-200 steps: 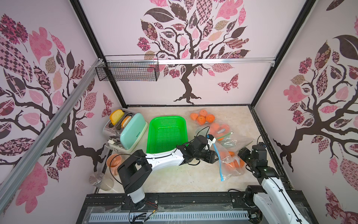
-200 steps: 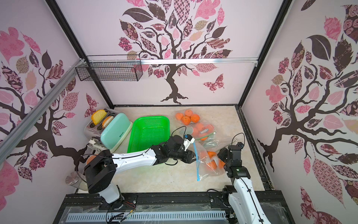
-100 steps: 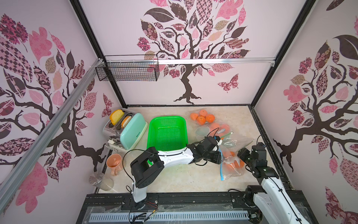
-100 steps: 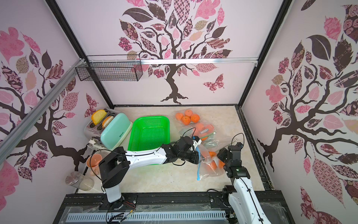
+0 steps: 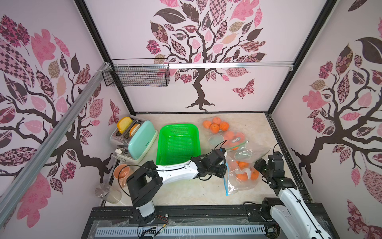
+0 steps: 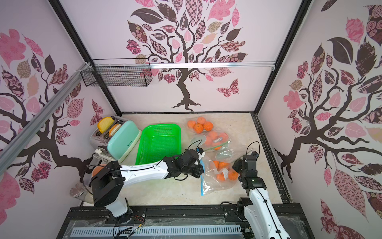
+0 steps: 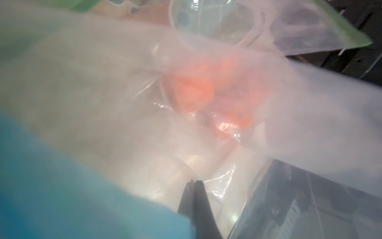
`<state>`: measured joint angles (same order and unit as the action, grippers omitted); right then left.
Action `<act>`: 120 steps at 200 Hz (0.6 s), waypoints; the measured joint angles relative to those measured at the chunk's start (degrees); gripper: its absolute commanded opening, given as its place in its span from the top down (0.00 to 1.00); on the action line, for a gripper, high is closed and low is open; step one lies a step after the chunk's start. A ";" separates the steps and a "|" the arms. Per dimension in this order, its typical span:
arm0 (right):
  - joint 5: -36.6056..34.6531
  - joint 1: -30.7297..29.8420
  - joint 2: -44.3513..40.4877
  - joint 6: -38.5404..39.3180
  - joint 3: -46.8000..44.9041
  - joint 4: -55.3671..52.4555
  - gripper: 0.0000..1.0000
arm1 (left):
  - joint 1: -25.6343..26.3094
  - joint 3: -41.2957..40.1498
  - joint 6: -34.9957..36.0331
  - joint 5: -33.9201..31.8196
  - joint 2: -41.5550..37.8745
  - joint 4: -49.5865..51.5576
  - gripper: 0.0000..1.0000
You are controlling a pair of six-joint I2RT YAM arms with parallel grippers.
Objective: Open the zip-top bag and take out the orange
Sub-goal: Open the zipper of the food storage bag at the center of the board.
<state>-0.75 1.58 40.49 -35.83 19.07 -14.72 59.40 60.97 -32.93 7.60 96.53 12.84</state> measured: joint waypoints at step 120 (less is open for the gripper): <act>12.59 -6.73 11.65 2.91 0.44 1.86 0.43 | -6.38 -0.87 5.40 -3.93 2.38 9.22 1.00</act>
<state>11.84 -5.15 52.14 -32.93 19.51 -12.86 53.01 60.10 -27.53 3.66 98.91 22.06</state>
